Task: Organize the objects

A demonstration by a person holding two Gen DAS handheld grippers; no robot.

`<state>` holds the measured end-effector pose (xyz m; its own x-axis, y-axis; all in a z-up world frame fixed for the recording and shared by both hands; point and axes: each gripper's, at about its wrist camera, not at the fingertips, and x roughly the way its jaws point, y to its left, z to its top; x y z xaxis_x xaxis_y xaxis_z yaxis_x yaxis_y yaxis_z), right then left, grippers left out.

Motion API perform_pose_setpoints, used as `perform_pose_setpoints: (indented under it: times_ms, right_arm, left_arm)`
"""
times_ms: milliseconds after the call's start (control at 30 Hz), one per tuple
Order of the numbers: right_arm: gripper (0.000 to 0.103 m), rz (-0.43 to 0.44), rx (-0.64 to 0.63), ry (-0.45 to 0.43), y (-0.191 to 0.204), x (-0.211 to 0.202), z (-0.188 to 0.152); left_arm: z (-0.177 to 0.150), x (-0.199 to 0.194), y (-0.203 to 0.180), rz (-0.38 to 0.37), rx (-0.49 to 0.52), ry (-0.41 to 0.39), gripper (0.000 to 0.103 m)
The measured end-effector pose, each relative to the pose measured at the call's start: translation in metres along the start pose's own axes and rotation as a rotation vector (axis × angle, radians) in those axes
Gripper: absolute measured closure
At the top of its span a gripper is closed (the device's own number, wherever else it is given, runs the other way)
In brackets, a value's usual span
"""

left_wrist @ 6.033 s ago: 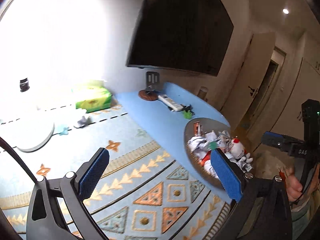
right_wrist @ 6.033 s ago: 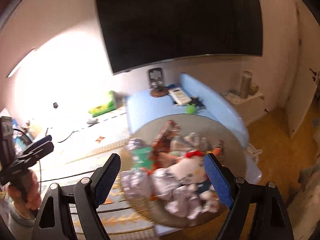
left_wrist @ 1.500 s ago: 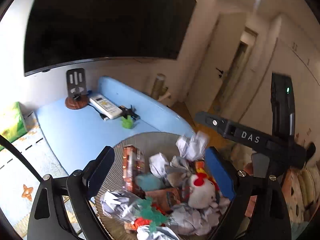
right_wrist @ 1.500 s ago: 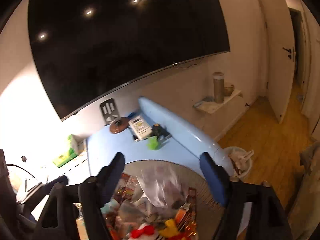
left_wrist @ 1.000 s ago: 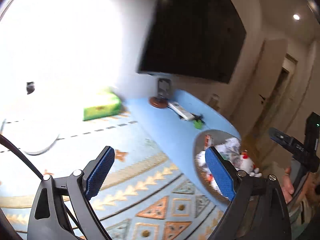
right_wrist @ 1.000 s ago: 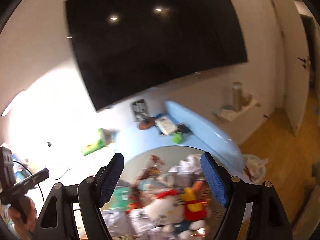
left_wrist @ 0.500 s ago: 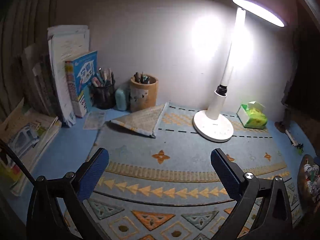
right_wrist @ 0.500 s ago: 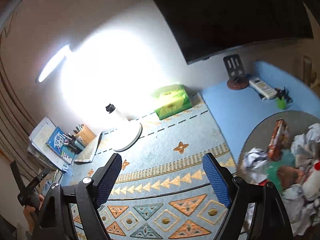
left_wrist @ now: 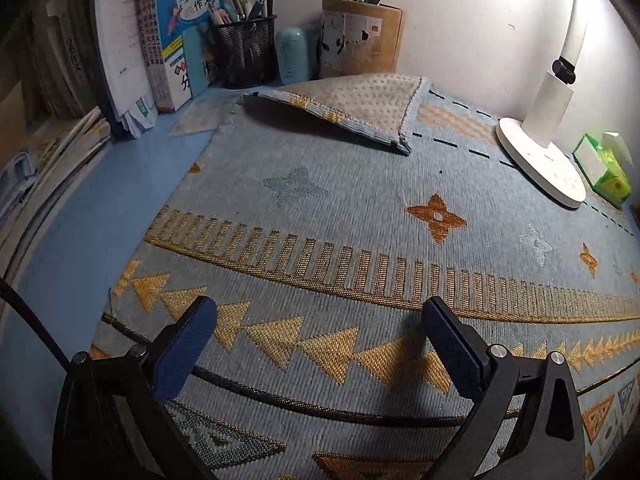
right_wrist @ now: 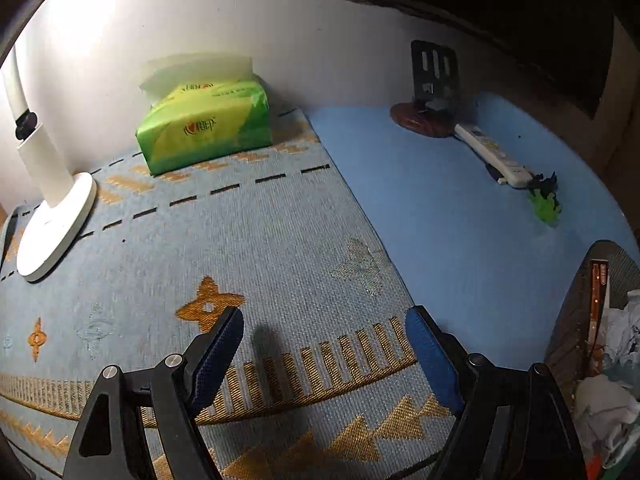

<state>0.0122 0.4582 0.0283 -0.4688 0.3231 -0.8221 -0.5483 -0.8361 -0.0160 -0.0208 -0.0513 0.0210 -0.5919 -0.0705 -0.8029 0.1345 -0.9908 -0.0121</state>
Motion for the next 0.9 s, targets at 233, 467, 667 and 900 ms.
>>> perform_pose_setpoints:
  times_ms: [233,467,667,900]
  right_arm:
    - [0.0,0.06,-0.049,0.04,-0.015,0.02,0.016]
    - [0.0,0.049,-0.051,0.016,-0.023,0.017,0.013]
    - [0.0,0.041,-0.036,-0.022,-0.033,0.016,0.011]
    - [0.0,0.04,-0.036,-0.022,-0.032,0.019,0.012]
  left_arm:
    - [0.002,0.005,-0.002,0.005,0.01,0.009,0.0]
    - [0.004,0.008,-0.001,0.005,0.01,0.009,0.0]
    - [0.004,0.008,-0.001,0.004,0.009,0.009,0.0]
    - [0.005,0.008,0.0,-0.003,0.008,0.008,0.0]
